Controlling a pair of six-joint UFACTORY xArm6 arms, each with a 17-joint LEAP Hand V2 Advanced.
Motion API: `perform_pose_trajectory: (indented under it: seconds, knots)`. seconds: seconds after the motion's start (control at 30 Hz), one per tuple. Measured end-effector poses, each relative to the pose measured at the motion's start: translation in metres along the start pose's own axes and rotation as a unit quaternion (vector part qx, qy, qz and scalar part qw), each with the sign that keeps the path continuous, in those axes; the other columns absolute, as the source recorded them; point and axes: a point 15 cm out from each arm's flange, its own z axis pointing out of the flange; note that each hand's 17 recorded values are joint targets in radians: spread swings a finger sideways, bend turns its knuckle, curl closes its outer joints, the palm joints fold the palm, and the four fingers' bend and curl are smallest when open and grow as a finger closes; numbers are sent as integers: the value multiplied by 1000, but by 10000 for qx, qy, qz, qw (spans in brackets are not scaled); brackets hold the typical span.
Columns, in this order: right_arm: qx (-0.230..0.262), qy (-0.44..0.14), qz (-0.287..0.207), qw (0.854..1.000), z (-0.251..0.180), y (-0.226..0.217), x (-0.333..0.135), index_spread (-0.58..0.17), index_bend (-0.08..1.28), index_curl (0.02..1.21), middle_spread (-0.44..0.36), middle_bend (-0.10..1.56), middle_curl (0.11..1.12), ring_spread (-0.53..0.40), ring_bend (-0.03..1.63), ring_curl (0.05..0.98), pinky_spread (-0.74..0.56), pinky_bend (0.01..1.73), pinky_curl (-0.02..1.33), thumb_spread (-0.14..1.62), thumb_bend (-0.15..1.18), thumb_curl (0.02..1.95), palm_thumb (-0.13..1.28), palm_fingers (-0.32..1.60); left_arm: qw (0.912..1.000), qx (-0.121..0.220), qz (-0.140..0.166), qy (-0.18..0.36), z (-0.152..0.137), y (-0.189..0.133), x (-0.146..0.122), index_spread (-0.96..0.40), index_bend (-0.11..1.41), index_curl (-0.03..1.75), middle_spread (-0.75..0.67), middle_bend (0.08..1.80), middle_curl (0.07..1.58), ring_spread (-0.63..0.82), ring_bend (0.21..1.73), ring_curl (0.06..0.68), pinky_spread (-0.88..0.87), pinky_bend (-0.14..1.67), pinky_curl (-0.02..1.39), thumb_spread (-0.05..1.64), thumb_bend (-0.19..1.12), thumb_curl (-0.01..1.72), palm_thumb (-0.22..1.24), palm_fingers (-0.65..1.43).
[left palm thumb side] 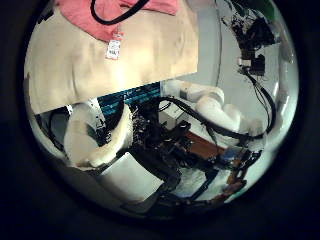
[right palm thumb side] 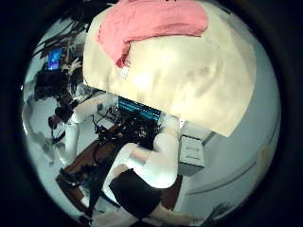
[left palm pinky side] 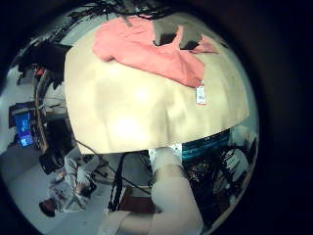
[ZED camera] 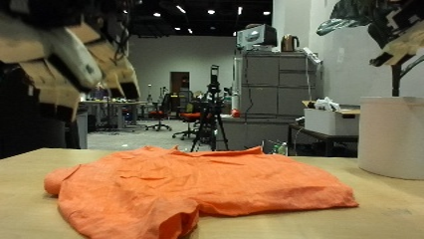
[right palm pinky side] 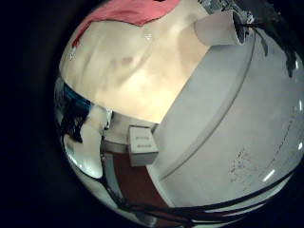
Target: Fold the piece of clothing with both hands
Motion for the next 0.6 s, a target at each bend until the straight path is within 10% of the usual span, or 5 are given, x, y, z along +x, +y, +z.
perform_pose_trajectory:
  seconds: [0.6]
  knots:
    - [-90,-256,6,9996,20,-4,-11,-271,176,307,194,179,283,248,208,261,344,327,320,1278,-13,175,149,52,9945,-622,578,-605,79,-104,7,197,126,246,424,186,313,556,494,206,494,354,326,957,-42,307,351,-54]
